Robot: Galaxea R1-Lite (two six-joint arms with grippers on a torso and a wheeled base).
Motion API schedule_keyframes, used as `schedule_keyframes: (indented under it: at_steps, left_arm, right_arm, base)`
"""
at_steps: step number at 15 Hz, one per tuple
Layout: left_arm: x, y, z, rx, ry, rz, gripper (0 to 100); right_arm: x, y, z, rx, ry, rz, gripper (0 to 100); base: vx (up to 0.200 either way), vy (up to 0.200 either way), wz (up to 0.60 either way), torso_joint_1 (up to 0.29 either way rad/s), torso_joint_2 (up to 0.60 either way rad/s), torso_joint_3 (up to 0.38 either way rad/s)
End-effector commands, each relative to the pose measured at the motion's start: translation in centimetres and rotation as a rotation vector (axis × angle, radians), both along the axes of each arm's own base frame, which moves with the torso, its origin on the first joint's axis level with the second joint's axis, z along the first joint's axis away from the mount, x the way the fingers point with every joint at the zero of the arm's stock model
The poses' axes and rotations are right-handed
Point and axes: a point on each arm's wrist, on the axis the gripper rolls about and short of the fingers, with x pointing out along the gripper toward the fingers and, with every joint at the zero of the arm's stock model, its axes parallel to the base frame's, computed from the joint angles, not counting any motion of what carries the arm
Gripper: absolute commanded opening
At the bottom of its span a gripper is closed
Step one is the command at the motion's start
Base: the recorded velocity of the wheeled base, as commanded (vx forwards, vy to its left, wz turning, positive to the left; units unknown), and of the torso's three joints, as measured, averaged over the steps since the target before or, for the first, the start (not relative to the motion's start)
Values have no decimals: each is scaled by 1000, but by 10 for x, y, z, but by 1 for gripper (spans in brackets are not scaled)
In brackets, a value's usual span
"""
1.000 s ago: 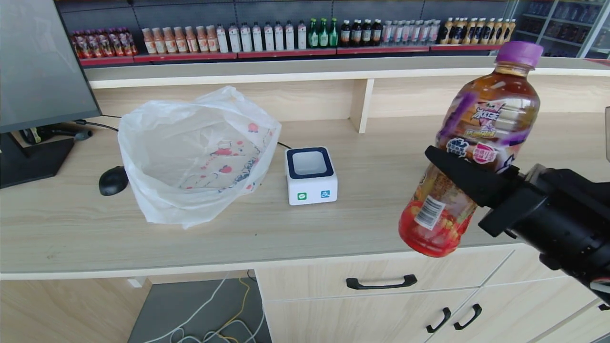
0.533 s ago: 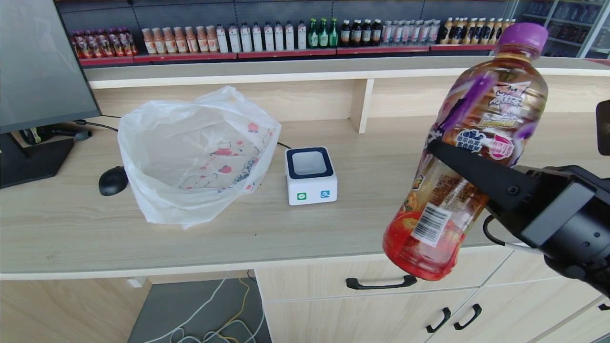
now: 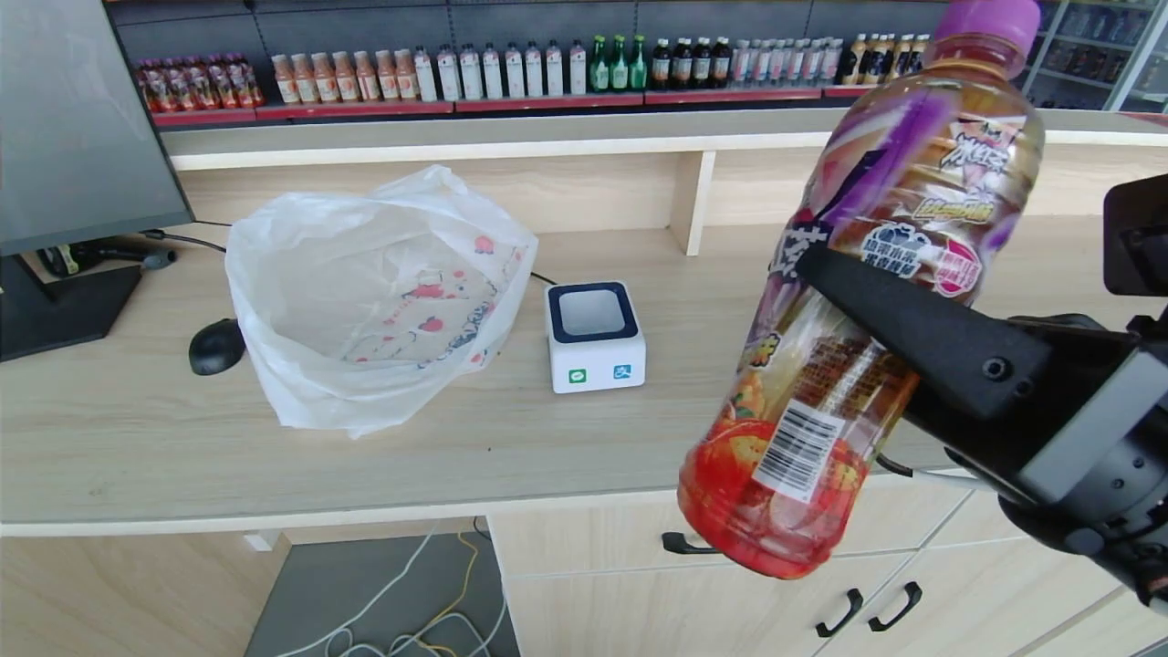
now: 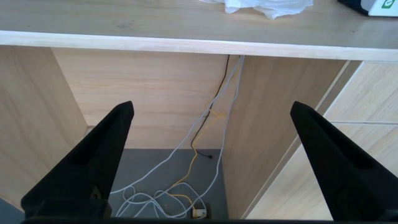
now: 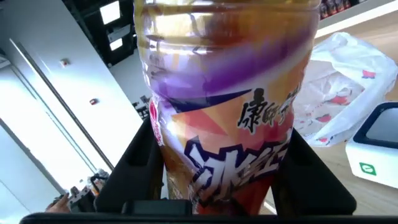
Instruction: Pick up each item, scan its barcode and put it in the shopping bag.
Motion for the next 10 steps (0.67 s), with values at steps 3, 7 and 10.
schedule_keyframes:
  at_steps: [3,7,10]
  left_arm:
    - [0,0,0,0,0,0,100]
    - [0,0,0,-2,0,0,100]
    - [0,0,0,0,0,0,100]
  right_arm:
    - [3,22,-11,-1,67,85,0]
    - [5,25,4,90,120,147,0]
    - [5,25,4,104,150,165,0]
  base:
    - [0,0,0,0,0,0]
    - [0,0,0,0,0,0]
    - [0,0,0,0,0,0]
